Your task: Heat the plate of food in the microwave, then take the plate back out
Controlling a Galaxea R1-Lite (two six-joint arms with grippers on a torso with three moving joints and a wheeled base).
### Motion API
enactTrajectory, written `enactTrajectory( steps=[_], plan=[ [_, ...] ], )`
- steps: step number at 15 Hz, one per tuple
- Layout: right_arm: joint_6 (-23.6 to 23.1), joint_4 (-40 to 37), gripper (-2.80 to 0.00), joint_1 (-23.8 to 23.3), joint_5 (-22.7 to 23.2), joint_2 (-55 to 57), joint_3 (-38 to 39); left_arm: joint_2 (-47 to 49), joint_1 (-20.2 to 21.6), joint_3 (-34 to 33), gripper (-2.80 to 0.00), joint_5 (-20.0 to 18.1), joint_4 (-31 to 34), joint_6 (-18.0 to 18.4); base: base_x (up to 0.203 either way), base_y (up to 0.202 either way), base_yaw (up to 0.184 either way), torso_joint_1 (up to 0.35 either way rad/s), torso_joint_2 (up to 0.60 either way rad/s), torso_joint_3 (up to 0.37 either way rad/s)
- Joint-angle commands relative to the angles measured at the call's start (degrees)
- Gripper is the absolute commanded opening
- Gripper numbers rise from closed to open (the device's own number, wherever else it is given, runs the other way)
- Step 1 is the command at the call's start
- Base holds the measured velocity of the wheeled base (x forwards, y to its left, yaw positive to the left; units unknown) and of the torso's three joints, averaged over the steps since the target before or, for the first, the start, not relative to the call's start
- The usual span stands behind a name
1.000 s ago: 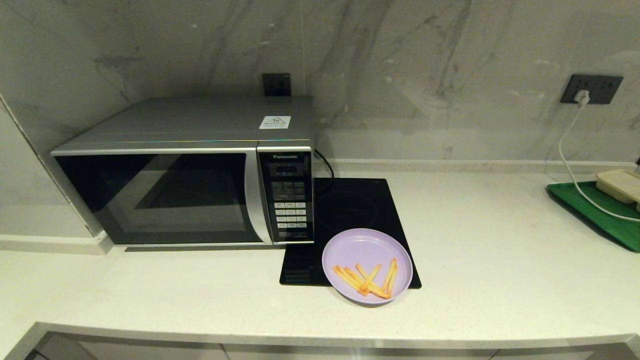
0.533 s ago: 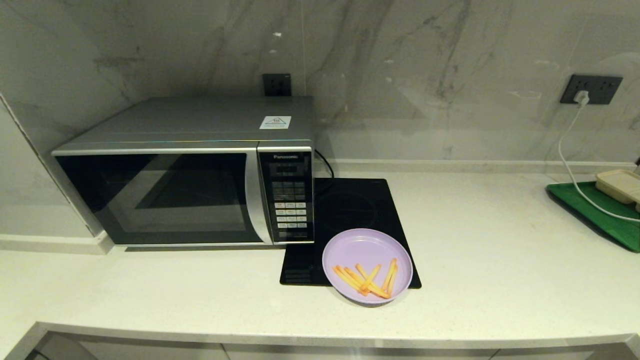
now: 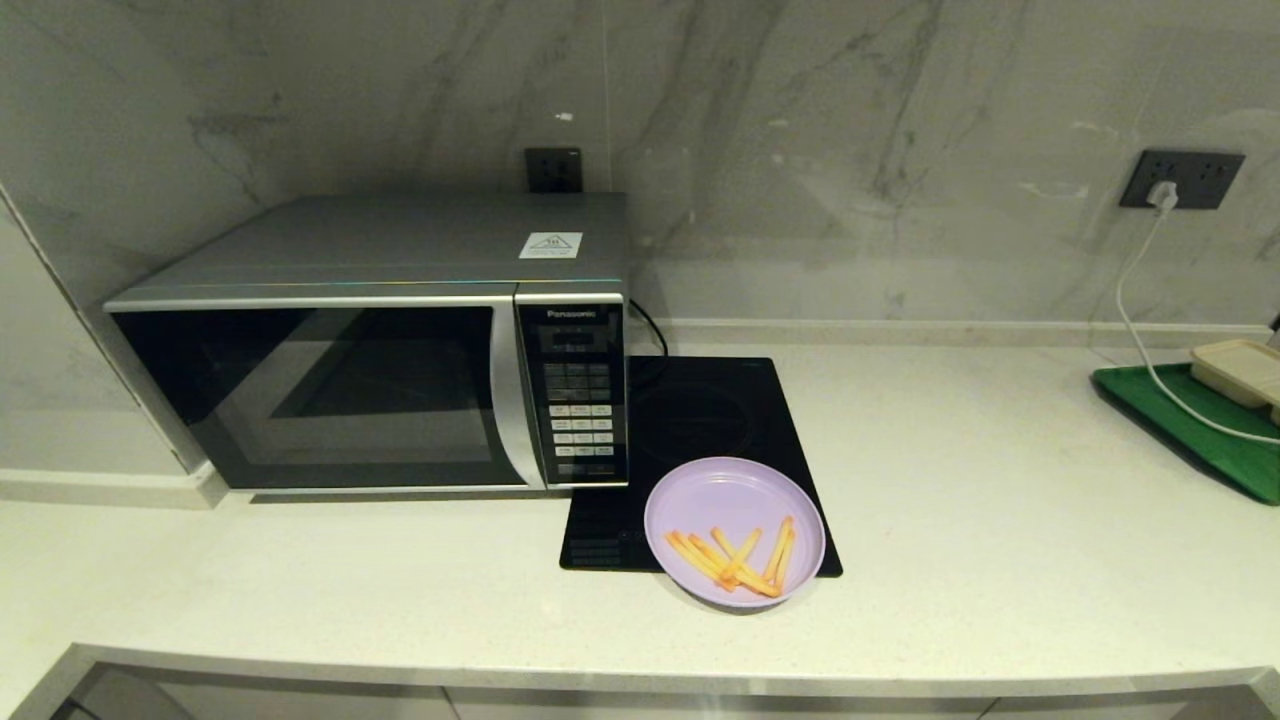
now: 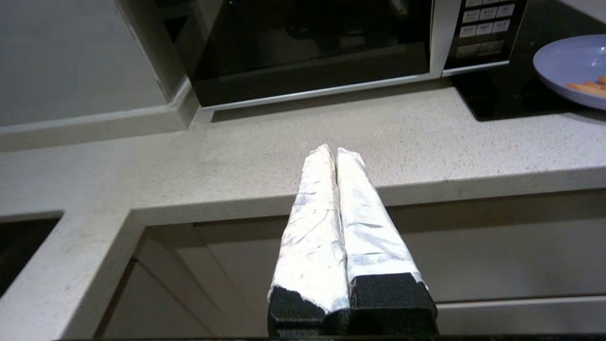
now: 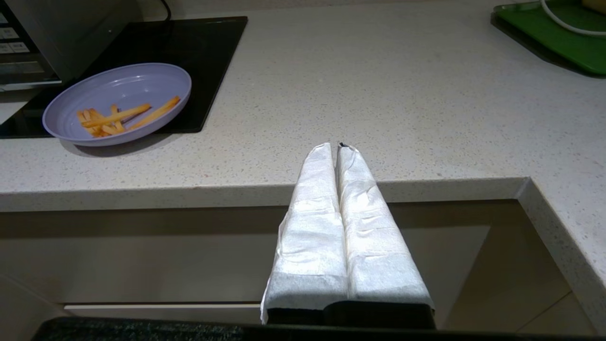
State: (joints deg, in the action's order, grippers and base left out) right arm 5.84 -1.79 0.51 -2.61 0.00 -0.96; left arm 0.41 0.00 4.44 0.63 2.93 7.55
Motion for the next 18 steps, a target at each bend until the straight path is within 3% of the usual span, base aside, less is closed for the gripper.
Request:
enactTrajectory(
  steps=[1, 6, 7, 11, 18],
  plan=[
    [0.05, -0.05, -2.80, 0.02, -0.03, 0.00, 0.00, -0.50, 0.00, -4.29, -2.80, -0.72, -5.84, -0.78, 0.000, 0.000, 0.000, 0.000, 0.00, 0.000],
    [0.05, -0.05, -2.80, 0.02, -0.03, 0.00, 0.00, -0.38, -0.03, -3.86, -2.80, -1.44, -1.12, -2.99, 0.000, 0.000, 0.000, 0.000, 0.00, 0.000],
    [0.05, -0.05, -2.80, 0.02, -0.03, 0.00, 0.00, -0.20, -0.08, -3.38, -2.80, -1.50, -0.24, -5.54, 0.000, 0.000, 0.000, 0.000, 0.00, 0.000],
    [0.05, -0.05, -2.80, 0.02, -0.03, 0.00, 0.00, -0.33, 0.03, -3.22, -2.80, 0.01, -0.30, -9.87, 0.000, 0.000, 0.000, 0.000, 0.00, 0.000],
    [0.05, -0.05, -2.80, 0.02, -0.03, 0.00, 0.00, -0.28, 0.09, -3.12, -2.80, 0.12, 0.05, -9.66, 0.000, 0.000, 0.000, 0.000, 0.00, 0.000]
  ],
)
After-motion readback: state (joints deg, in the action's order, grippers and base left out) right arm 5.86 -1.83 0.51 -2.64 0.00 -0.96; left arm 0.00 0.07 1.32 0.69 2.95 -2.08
